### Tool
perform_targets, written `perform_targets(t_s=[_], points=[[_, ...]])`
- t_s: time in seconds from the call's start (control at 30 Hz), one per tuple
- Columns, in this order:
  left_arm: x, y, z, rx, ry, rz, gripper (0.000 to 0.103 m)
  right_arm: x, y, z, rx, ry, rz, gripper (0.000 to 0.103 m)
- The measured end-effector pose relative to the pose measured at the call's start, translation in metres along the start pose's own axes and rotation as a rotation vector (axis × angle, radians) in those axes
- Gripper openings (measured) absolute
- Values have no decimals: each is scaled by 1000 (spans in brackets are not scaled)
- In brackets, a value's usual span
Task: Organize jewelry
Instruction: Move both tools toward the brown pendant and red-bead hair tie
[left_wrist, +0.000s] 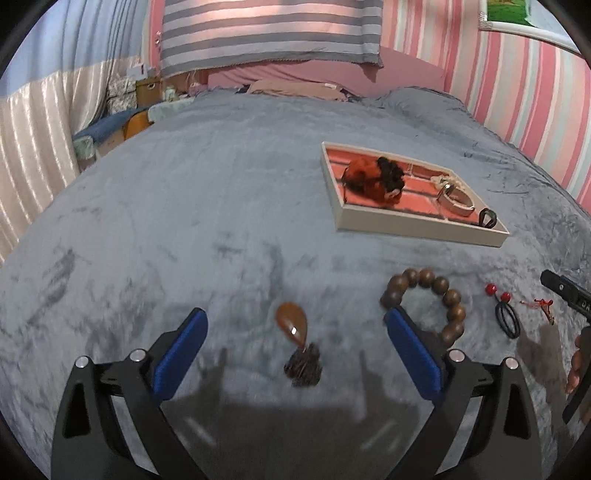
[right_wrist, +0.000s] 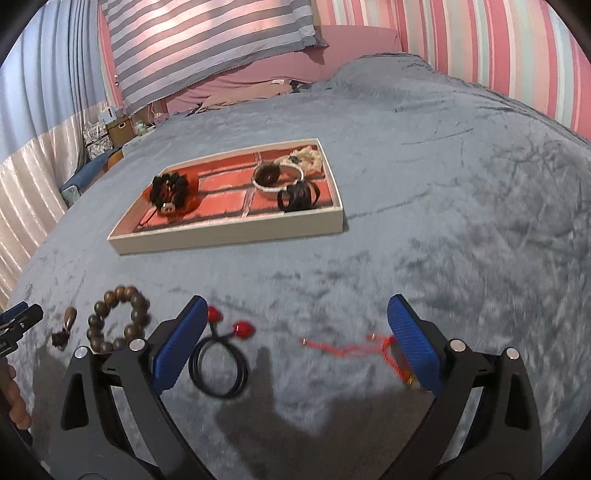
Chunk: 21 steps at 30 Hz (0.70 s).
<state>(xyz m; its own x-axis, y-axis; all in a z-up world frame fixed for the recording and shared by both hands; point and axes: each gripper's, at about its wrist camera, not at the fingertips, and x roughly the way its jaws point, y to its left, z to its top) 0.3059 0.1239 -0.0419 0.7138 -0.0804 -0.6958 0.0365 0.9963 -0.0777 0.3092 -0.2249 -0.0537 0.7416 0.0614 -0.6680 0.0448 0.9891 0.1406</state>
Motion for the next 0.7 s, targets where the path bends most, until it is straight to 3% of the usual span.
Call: perform_targets(t_s=[0.47, 0.7], points=[[-2, -7, -32, 10, -27, 63, 96, 5, 24, -33, -75, -5, -58, 95], [7, -8, -36, 19, -21, 61, 96, 9, 27, -37, -96, -3, -57, 89]])
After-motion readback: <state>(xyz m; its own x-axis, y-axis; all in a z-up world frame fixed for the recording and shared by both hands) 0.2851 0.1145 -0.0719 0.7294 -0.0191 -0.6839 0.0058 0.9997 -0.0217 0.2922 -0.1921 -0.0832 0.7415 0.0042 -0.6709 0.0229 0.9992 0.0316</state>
